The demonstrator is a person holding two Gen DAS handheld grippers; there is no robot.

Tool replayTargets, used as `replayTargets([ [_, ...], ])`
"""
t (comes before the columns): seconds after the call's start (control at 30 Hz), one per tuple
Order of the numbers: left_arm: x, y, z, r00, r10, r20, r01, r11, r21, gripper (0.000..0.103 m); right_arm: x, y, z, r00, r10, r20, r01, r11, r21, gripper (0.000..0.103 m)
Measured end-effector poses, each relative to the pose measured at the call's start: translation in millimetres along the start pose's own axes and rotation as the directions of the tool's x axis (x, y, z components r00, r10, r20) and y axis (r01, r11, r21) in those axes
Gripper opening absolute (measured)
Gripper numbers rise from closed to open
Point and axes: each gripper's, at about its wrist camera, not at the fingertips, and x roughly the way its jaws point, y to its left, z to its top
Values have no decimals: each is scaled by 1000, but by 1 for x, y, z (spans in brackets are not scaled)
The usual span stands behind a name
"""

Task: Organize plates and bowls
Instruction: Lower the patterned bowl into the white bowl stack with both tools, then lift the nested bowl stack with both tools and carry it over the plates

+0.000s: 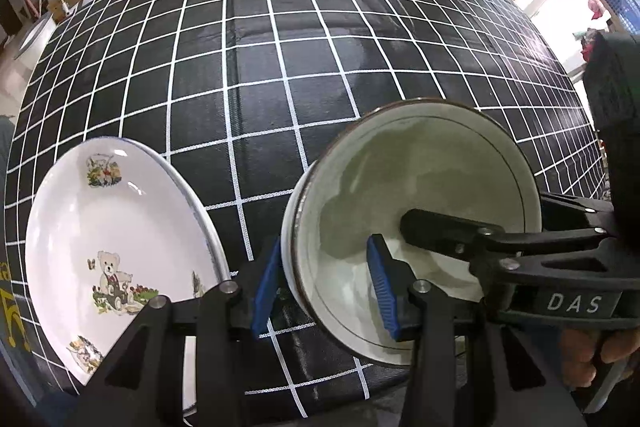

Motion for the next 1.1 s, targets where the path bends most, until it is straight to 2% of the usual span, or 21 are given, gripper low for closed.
replayTargets([
  [0.07,1,-3,5,1000,-4,-1,4,1000,-8,42,3,2,0,1000,26,12,-26,1000,10,55],
  [0.2,1,-4,5,999,-40,-11,40,999,-24,48,3,-3,-2,998,62,28,-62,998,19,54],
  [0.33,3,-3,5,999,-45,-7,45,998,-31,49,2,-11,-1,996,90,21,-90,995,38,54],
  [0.6,5,8,-4,996,-86,7,86,995,-44,50,-1,-10,-10,995,79,66,-82,996,42,51],
  [0.67,6,9,-6,995,-95,6,95,995,-41,54,-3,-11,-11,996,68,65,-71,996,48,51],
  [0.73,8,12,-8,996,-88,10,89,995,-43,64,-4,-13,-11,996,62,57,-65,996,54,51],
  [0.83,11,17,-10,994,-105,12,105,992,-64,64,-7,-9,-9,998,35,57,-37,998,41,50],
  [0.97,9,14,-13,997,-68,28,69,997,-22,64,-9,4,-4,995,-35,89,35,999,0,50],
  [1.1,5,5,-10,998,-40,40,39,999,33,64,-5,-4,0,998,16,55,-18,999,31,50],
])
